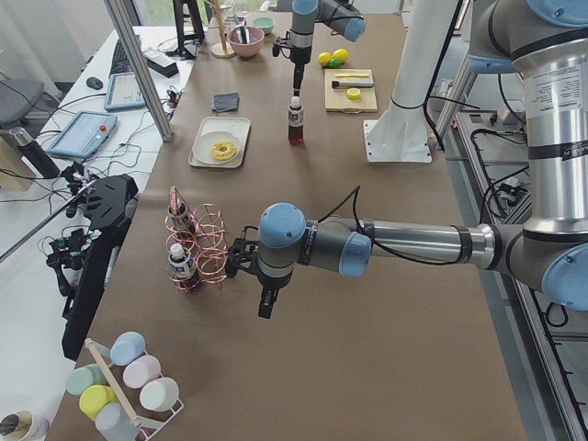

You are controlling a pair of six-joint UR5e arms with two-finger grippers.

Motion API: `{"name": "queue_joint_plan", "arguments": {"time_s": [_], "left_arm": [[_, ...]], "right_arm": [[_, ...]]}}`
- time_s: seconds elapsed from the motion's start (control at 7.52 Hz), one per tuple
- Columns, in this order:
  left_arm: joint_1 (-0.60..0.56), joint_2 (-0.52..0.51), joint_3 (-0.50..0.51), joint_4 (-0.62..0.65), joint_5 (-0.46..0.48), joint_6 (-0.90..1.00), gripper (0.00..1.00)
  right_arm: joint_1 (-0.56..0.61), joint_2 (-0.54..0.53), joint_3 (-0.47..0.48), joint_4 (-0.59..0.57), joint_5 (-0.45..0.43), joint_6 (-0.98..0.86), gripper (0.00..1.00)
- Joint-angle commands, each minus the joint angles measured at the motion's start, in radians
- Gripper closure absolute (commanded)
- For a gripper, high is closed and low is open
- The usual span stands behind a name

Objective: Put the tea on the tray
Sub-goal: 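Close the right gripper on the bottle cap and lift it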

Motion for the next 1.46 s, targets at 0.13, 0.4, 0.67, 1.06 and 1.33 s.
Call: {"name": "queue_joint_plan", "arguments": {"time_s": [0.13, 0.4, 0.67, 1.06, 1.33], "left_arm": [[-0.001, -0.004, 0.017, 0.000, -0.001, 0.000, 0.02], [-0.001, -0.007, 0.018, 0.000, -0.001, 0.000, 0.02], [-0.001, -0.007, 0.023, -0.001, -0.002, 0.000, 0.02], [-0.001, -0.009, 0.024, 0.000, -0.002, 0.000, 0.02], [-0.001, -0.010, 0.024, 0.000, -0.001, 0.000, 0.02]], "right_arm": [[-0.003, -0.002, -0.023, 0.004, -0.030, -0.014, 0.01], [-0.007, -0.005, -0.053, 0.042, -0.050, -0.009, 0.01], [-0.027, -0.002, -0.066, 0.045, -0.066, -0.003, 0.03], [-0.030, -0.002, -0.069, 0.047, -0.078, -0.009, 0.49], [-0.030, -0.002, -0.066, 0.047, -0.078, -0.008, 0.96]]}}
